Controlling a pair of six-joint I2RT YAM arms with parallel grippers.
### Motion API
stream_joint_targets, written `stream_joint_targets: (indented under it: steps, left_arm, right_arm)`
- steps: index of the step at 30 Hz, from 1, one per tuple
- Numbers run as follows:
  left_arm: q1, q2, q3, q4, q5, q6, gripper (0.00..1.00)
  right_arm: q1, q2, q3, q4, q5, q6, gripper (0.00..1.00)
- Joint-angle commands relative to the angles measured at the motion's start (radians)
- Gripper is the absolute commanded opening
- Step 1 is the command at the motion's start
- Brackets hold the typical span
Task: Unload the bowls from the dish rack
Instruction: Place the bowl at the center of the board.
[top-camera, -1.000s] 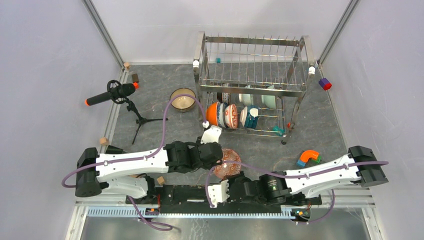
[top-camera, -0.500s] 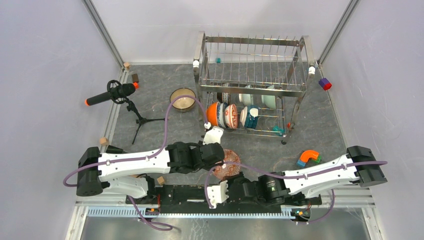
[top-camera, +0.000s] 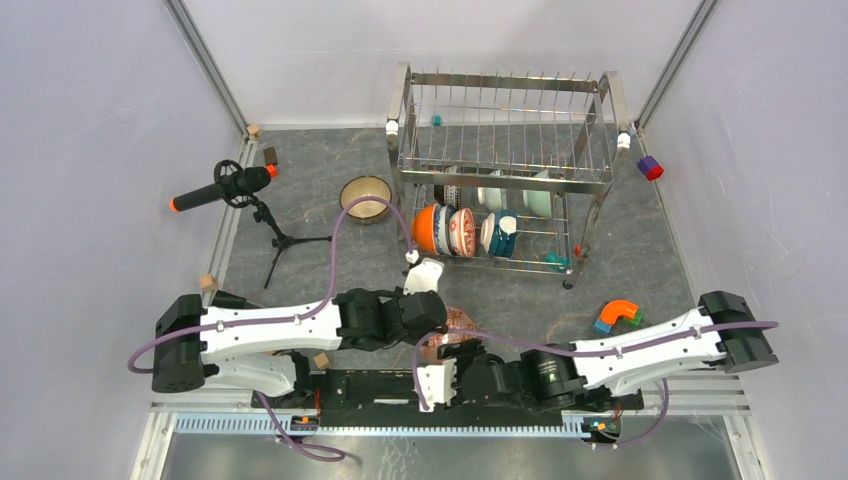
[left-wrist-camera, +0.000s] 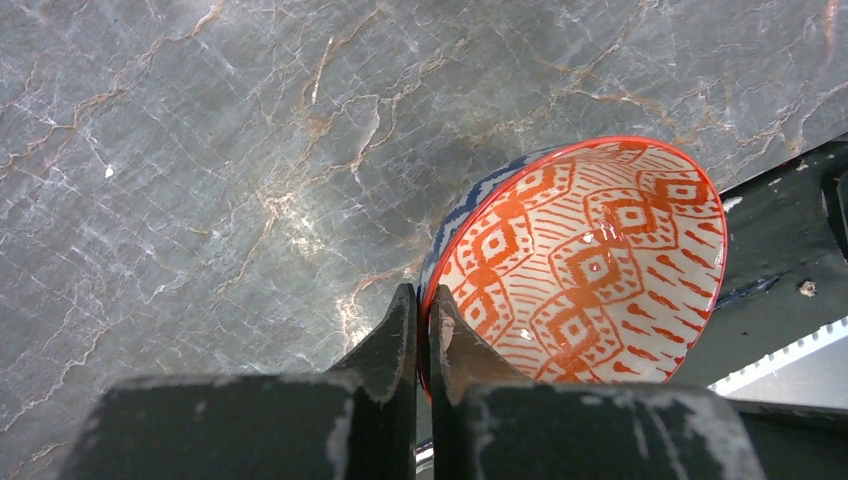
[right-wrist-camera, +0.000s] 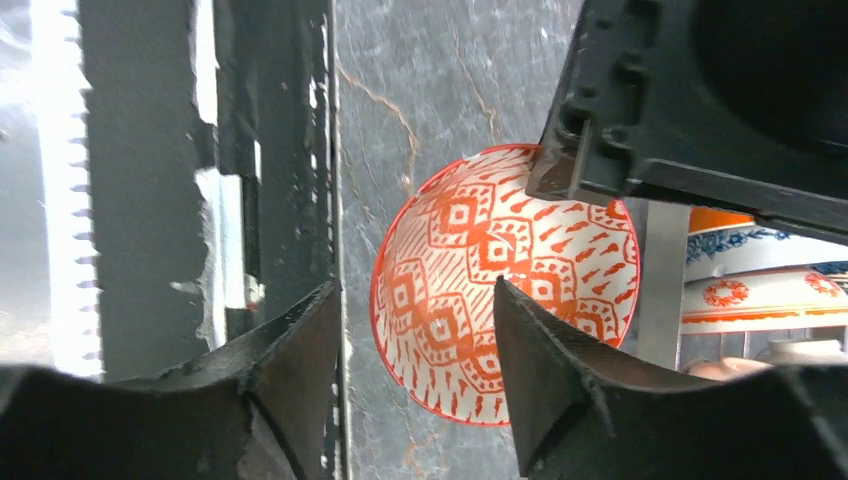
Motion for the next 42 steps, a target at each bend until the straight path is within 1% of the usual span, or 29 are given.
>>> stream_joint_targets:
  steps: [1,3,6,7,10,13,15,17,21,23,28,32,37,42]
  left_arm:
    - [-0.006,-0.059,-0.012,0.04,-0.051,-0.05,0.02]
    - [-0.006,-0.081,-0.019,0.042,-0.073,-0.059,0.02]
    - [-0.006,-0.127,-0.027,0.023,-0.123,-0.082,0.02]
    - [-0.005,-0.144,-0.03,0.009,-0.146,-0.092,0.02]
    - [-0.005,-0.221,-0.064,-0.034,-0.209,-0.143,0.02]
    - [-0.004,-0.31,-0.118,-0.064,-0.263,-0.203,0.02]
    - [-0.004,-0.36,-0.146,-0.081,-0.289,-0.236,0.02]
    - [-0.005,-0.398,-0.164,-0.1,-0.308,-0.266,0.02]
    - [-0.005,-0.424,-0.182,-0.123,-0.316,-0.304,0.02]
    - [-0.005,-0.414,-0.18,-0.13,-0.314,-0.315,0.02]
    - [-0.004,-0.367,-0.164,-0.156,-0.305,-0.348,0.02]
    - [-0.004,-0.341,-0.156,-0.156,-0.281,-0.374,0.02]
    - [-0.004,-0.314,-0.139,-0.154,-0.258,-0.397,0.02]
    - [-0.004,-0.289,-0.129,-0.14,-0.241,-0.406,0.02]
  right_arm:
    - [0.002,-0.094,0.046,0.11,-0.075,0.094,0.67]
    - [0.003,-0.141,0.054,0.117,-0.088,0.121,0.72]
    - [0.002,-0.227,0.069,0.131,-0.043,0.176,0.74]
    - [0.002,-0.259,0.069,0.141,-0.007,0.198,0.74]
    - [-0.009,-0.324,0.057,0.155,0.168,0.273,0.76]
    - [-0.055,-0.344,0.042,0.134,0.342,0.34,0.76]
    - [-0.116,-0.353,0.022,0.126,0.372,0.397,0.76]
    - [-0.209,-0.377,-0.023,0.151,0.335,0.453,0.74]
    - [-0.375,-0.4,-0.101,0.245,0.124,0.563,0.72]
    - [-0.413,-0.365,-0.109,0.269,0.042,0.608,0.71]
    - [-0.434,-0.244,-0.095,0.33,-0.051,0.688,0.7]
    - [-0.438,-0.15,-0.075,0.35,-0.09,0.724,0.69]
    - [-0.443,-0.046,-0.035,0.329,-0.123,0.741,0.65]
    - [-0.444,0.016,-0.002,0.302,-0.128,0.736,0.61]
